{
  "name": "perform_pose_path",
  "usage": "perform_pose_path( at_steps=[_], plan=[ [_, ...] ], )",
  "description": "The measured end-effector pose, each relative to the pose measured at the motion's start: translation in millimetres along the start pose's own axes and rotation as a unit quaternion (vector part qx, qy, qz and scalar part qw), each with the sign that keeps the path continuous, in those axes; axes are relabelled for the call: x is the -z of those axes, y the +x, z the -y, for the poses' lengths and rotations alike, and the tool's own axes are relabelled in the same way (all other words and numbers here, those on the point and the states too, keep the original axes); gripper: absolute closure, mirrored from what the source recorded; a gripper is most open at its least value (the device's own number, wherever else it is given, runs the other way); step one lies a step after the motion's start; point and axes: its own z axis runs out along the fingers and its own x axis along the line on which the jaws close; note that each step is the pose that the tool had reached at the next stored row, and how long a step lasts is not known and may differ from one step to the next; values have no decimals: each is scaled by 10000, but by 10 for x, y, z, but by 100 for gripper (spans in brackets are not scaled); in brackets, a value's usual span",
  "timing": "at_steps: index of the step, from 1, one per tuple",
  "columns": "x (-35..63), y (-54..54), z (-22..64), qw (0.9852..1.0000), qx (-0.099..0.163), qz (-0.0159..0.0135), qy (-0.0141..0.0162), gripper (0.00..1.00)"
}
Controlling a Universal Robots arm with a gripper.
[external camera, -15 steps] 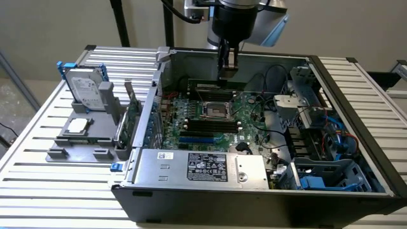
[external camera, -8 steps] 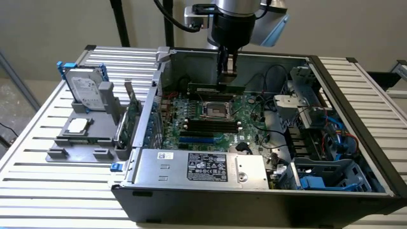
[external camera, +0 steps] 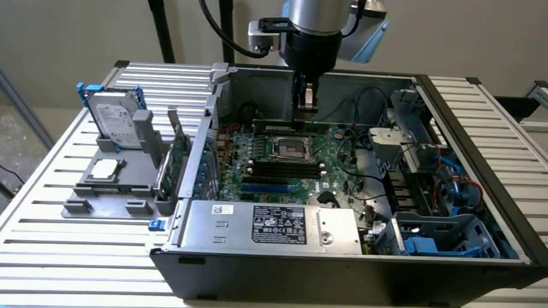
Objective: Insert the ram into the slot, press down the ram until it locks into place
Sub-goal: 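Insert the ram into the slot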
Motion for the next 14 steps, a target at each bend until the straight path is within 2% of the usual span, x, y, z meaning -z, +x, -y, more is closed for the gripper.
perform_pose_path(
  at_steps=[4,14],
  plan=[
    [-72,20,2,10000,-2,1,19,87],
    [-253,55,6,10000,-2,0,31,87]
  ],
)
